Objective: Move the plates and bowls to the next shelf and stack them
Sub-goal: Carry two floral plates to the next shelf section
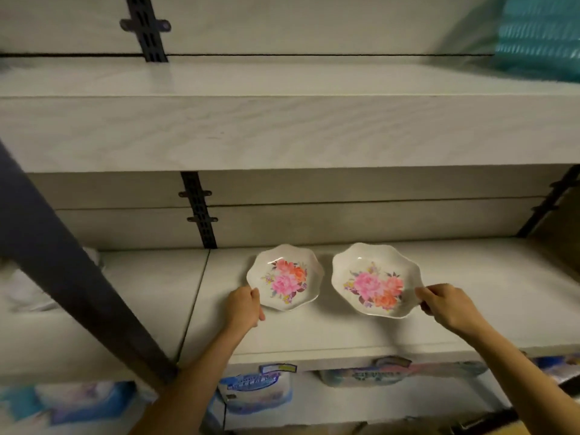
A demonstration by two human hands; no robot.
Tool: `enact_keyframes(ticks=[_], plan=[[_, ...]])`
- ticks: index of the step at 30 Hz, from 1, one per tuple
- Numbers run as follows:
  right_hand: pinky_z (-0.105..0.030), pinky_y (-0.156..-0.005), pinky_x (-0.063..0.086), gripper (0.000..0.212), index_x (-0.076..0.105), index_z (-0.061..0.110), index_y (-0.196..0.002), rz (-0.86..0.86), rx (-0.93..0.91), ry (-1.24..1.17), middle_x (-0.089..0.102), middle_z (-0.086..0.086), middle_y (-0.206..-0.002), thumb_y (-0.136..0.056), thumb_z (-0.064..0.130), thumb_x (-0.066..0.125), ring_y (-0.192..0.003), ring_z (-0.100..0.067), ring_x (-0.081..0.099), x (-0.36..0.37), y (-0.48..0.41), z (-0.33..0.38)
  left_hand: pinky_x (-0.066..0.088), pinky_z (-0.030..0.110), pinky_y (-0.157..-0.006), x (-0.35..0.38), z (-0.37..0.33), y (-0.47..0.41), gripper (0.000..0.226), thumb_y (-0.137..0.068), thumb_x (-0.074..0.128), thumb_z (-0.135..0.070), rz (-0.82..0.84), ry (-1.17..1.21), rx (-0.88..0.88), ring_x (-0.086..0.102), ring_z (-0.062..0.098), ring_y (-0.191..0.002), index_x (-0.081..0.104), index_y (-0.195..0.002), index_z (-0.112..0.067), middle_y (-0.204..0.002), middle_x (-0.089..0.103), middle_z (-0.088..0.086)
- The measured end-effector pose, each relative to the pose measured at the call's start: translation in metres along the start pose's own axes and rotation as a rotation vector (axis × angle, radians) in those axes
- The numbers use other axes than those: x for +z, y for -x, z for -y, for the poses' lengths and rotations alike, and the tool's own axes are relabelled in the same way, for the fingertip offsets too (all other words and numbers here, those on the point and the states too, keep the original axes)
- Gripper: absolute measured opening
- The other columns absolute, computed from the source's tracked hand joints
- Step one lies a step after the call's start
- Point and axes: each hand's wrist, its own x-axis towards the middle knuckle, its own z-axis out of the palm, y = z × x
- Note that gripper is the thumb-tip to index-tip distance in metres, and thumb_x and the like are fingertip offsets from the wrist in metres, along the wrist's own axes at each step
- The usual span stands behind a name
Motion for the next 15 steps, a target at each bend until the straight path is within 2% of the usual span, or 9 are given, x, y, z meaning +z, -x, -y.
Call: enact_keyframes(ticks=[2,4,6,9,12,15], plan=[[-0.031,-0.055,0.035,0.046,0.053,0.016,-0.049,0.021,-0.010,0.004,0.056,0.000,-0.053,-0.093,0.025,0.044,-0.052,-0.019,0.048,0.003,-0.009,0.000,0.034,0.012,-0.029,0.007,-0.002,-0.009,0.035,-0.097,0.033,-0.013,-0.015,0.003,-0.042,0.039,0.005,-0.014,0.049,-0.066,-0.007,-0.019,0.042,-0.007],[-0.031,-0.056,0.036,0.046,0.052,0.017,-0.048,0.032,-0.024,0.006,0.057,0.000,-0.052,-0.092,0.025,0.044,-0.053,-0.019,0.048,0.006,-0.017,-0.001,0.037,0.018,-0.035,0.013,-0.006,-0.015,0.040,-0.096,0.032,-0.014,-0.026,-0.006,-0.075,0.039,0.005,-0.014,0.044,-0.058,-0.013,-0.019,0.042,-0.008],[-0.031,-0.056,0.036,0.046,0.051,0.018,-0.047,0.043,-0.039,0.014,0.056,0.000,-0.053,-0.092,0.024,0.044,-0.054,-0.020,0.048,0.008,-0.024,-0.001,0.038,0.020,-0.040,0.017,-0.010,-0.022,0.037,-0.096,0.032,-0.015,-0.030,-0.005,-0.102,0.038,0.005,-0.013,0.045,-0.061,-0.013,-0.019,0.043,-0.007],[-0.030,-0.055,0.035,0.047,0.051,0.018,-0.048,0.060,-0.057,0.013,0.056,0.001,-0.053,-0.093,0.025,0.043,-0.056,-0.021,0.049,0.010,-0.033,-0.001,0.036,0.016,-0.029,0.018,-0.017,-0.027,0.032,-0.097,0.031,-0.015,-0.012,-0.015,-0.125,0.038,0.005,-0.013,0.048,-0.070,-0.008,-0.020,0.044,-0.006],[-0.030,-0.055,0.035,0.047,0.052,0.018,-0.048,0.066,-0.073,0.001,0.056,0.001,-0.053,-0.094,0.025,0.042,-0.055,-0.020,0.049,0.015,-0.041,0.002,0.029,0.010,-0.023,0.018,-0.019,-0.033,0.040,-0.098,0.031,-0.017,-0.009,-0.063,-0.119,0.040,0.005,-0.014,0.045,-0.061,-0.010,-0.022,0.046,-0.005],[-0.028,-0.054,0.035,0.046,0.052,0.017,-0.050,0.072,-0.089,-0.012,0.056,0.002,-0.055,-0.094,0.023,0.042,-0.054,-0.018,0.048,0.020,-0.047,0.010,0.031,0.010,-0.024,0.015,-0.021,-0.034,0.039,-0.099,0.032,-0.028,0.023,-0.116,-0.120,0.042,0.004,-0.016,0.050,-0.073,-0.005,-0.044,0.055,-0.004]])
